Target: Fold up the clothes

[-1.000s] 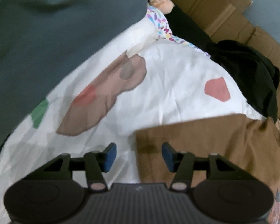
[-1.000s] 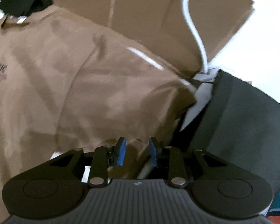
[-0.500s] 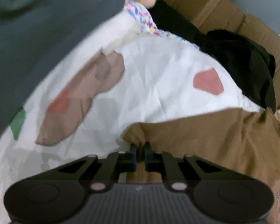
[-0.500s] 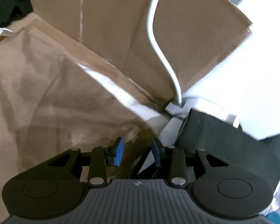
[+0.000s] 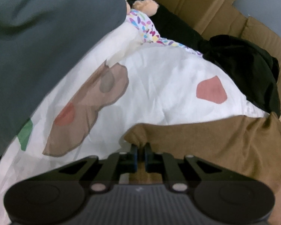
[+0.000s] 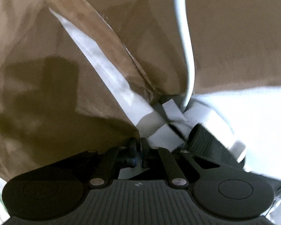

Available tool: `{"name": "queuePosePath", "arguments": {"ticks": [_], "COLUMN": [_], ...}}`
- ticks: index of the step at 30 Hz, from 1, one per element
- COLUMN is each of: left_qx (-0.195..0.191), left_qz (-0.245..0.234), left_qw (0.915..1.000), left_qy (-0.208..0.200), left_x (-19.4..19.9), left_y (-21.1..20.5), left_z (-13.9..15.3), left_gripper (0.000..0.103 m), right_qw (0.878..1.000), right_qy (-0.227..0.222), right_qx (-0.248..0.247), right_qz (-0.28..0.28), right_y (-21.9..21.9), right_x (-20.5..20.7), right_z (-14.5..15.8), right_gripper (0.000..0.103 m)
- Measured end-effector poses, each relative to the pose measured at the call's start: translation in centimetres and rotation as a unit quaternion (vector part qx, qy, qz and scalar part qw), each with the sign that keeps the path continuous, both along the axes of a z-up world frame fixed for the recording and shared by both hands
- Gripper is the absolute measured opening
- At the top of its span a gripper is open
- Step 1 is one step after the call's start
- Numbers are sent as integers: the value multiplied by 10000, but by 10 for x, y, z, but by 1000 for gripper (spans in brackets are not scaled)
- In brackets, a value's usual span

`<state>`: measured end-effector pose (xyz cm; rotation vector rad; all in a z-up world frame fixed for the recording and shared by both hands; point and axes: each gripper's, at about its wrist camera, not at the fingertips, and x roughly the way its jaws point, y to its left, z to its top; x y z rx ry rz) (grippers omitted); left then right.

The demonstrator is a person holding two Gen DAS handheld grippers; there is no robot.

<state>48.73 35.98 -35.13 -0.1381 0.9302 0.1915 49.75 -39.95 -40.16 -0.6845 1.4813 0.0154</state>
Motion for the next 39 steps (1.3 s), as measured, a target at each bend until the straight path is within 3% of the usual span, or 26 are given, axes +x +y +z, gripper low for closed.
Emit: {"name": "queuePosePath", "arguments": {"ticks": [8,10,13,15,17,21,28,34,39], "left_qx": [-3,15,139,197,228,276,-20,-325,-474], "left_qz": [-93,50,284,344,530,737,1056,1155,982], "left_qw": [9997,9996,9991,9988,9980,9963,9942,9928,9940], "left_qy": [207,265,295,275,252,353,226,61,-72], "left_x": [12,15,13,11,5,-1,-25,-57,-93], "left_y": [2,2,0,-1,-2,-9,-44,-78,-100], "left_z": [-10,-12,-10,-9,-5,7,55,93,119], "left_gripper": [9,22,38,42,43,47,53,55,55], "right_qw": [9978,9975,9986,9995,9991,9961,9742,9663,9634], "right_qy": [75,82,54,-35,-235,-548,-877,-766,-831], "right_qx": [-527,-589,-409,-105,140,680,2081,2440,2500], "right_qz": [397,380,339,305,311,159,-55,278,490], "right_y": [12,16,19,21,23,21,15,36,53], "right_x": [-10,-11,-14,-16,-17,-21,-55,-70,-86], "right_z": [-27,-25,-10,6,23,37,44,43,61], "right_gripper": [4,6,29,45,51,51,51,50,50]}}
